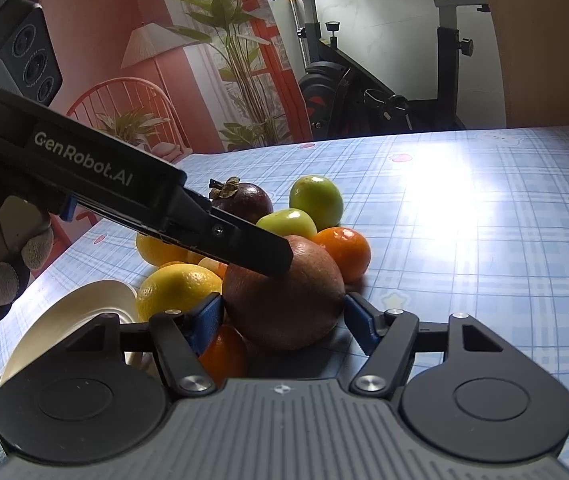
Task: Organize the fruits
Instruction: 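Lower the left tool onto the red apple and close its fingers, then carry the red apple onto the cream plate and open the left tool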
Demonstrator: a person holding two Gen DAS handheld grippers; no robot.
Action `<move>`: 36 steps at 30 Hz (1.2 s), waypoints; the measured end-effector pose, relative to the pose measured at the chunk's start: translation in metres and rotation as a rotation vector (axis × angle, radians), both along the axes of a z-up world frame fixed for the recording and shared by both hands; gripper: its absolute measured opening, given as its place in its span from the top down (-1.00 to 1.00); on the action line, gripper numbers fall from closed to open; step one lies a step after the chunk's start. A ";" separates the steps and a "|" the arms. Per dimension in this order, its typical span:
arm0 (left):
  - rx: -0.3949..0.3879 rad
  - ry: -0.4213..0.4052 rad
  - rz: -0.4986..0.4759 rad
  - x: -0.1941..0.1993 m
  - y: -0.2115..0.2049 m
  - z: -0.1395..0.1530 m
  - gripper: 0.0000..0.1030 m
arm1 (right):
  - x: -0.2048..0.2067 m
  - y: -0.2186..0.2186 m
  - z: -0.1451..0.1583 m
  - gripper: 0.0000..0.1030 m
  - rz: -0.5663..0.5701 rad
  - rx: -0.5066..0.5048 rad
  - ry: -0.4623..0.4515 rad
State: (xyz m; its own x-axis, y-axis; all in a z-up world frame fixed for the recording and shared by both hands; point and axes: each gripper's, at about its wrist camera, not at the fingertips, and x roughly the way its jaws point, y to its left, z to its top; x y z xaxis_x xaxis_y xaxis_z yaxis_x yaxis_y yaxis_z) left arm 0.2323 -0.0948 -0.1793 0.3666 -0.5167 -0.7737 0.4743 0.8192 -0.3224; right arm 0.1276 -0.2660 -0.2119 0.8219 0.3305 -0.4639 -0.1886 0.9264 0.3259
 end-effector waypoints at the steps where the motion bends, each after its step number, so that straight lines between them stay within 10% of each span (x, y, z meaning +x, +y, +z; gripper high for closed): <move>1: -0.002 0.000 -0.001 -0.001 0.000 0.001 0.11 | -0.002 0.000 0.001 -0.33 -0.002 -0.004 -0.004; 18: -0.042 -0.074 0.058 -0.044 0.071 0.048 0.12 | -0.015 0.063 0.048 -0.33 0.102 -0.042 -0.047; 36: -0.014 -0.024 0.218 -0.053 0.173 0.001 0.09 | 0.024 0.162 0.009 -0.33 0.274 -0.141 0.054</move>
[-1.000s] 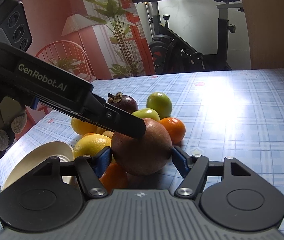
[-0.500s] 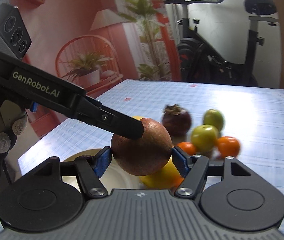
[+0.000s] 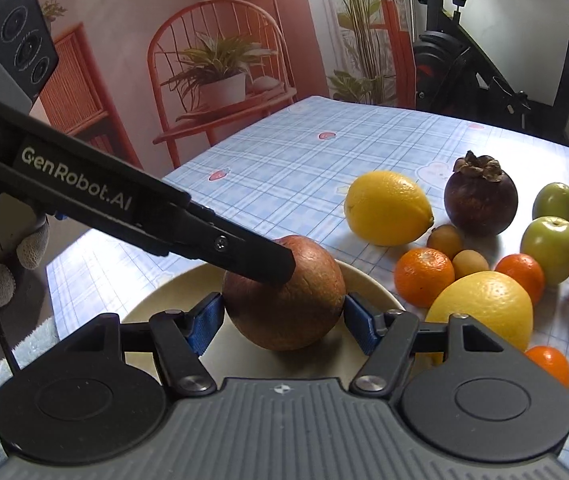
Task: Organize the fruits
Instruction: 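Carry the red apple onto the cream plate and open the left tool, then move the left tool to the large yellow citrus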
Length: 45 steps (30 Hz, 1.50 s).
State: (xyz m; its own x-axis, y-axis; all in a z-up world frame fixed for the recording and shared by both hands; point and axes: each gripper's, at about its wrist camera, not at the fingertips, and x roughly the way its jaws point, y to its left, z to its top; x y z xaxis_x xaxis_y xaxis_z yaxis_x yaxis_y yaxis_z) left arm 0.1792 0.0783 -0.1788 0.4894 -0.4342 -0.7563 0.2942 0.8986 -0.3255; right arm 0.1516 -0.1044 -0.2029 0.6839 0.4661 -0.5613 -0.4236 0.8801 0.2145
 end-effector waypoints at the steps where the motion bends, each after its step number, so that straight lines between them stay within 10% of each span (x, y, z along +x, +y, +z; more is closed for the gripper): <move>1: -0.005 0.000 0.004 0.000 0.002 -0.001 0.09 | 0.001 0.000 0.000 -0.33 -0.001 0.001 0.001; 27: 0.022 -0.039 0.157 0.001 0.016 0.006 0.05 | 0.018 0.018 0.003 -0.48 -0.034 -0.050 -0.020; 45: 0.130 -0.245 0.262 -0.062 -0.034 0.030 0.05 | -0.064 -0.076 0.021 -0.48 -0.290 -0.026 -0.125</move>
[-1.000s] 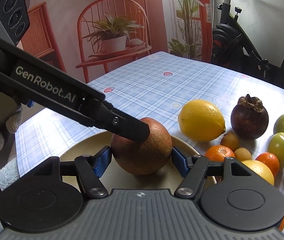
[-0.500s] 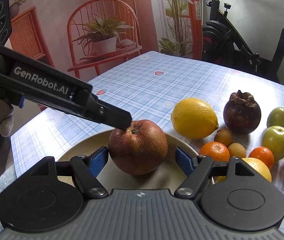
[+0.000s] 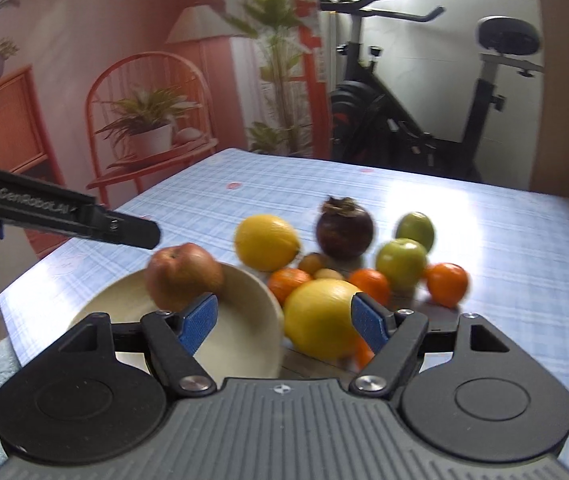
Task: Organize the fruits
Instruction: 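Move the left tool to the large yellow citrus, then close the left tool around the large yellow citrus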
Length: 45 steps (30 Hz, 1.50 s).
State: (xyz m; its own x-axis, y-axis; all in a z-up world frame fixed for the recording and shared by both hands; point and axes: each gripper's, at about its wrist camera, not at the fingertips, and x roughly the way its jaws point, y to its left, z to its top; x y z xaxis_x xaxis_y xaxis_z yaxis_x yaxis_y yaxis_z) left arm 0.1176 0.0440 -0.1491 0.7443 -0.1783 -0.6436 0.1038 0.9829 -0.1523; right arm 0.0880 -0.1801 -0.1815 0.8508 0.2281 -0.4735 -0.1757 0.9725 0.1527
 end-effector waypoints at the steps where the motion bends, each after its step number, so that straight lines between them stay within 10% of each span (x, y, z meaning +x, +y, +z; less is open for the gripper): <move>1: 0.006 -0.007 0.003 -0.004 -0.004 -0.001 0.05 | -0.004 -0.007 -0.002 -0.48 -0.020 0.003 -0.002; 25: -0.001 0.014 -0.054 0.012 -0.033 -0.002 0.05 | -0.008 -0.035 -0.020 -0.37 -0.029 -0.056 -0.036; 45: -0.133 0.287 -0.259 0.086 -0.075 -0.019 0.05 | 0.045 -0.010 -0.016 -0.36 0.159 -0.106 0.059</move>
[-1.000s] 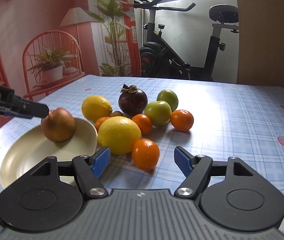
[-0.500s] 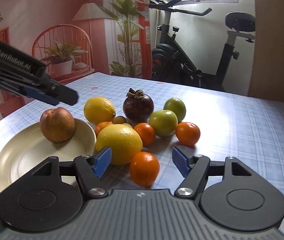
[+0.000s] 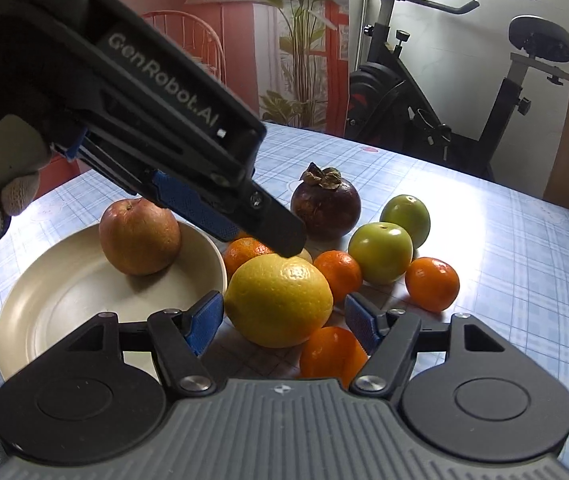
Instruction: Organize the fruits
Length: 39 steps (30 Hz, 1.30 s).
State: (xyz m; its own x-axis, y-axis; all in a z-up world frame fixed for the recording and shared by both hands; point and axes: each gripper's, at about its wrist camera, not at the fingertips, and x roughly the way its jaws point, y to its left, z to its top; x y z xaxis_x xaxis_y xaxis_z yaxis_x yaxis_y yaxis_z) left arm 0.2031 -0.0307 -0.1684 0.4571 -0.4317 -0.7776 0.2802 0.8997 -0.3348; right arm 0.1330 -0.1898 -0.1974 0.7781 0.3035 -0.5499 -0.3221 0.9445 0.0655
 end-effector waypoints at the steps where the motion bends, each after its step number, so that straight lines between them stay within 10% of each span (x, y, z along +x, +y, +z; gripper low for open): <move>1: 0.000 0.005 -0.003 0.001 0.000 -0.001 0.05 | 0.002 -0.001 0.000 -0.36 0.006 0.008 0.008; 39: 0.021 0.025 0.027 -0.022 0.059 0.009 0.16 | 0.009 0.067 0.012 -0.27 0.145 0.024 0.024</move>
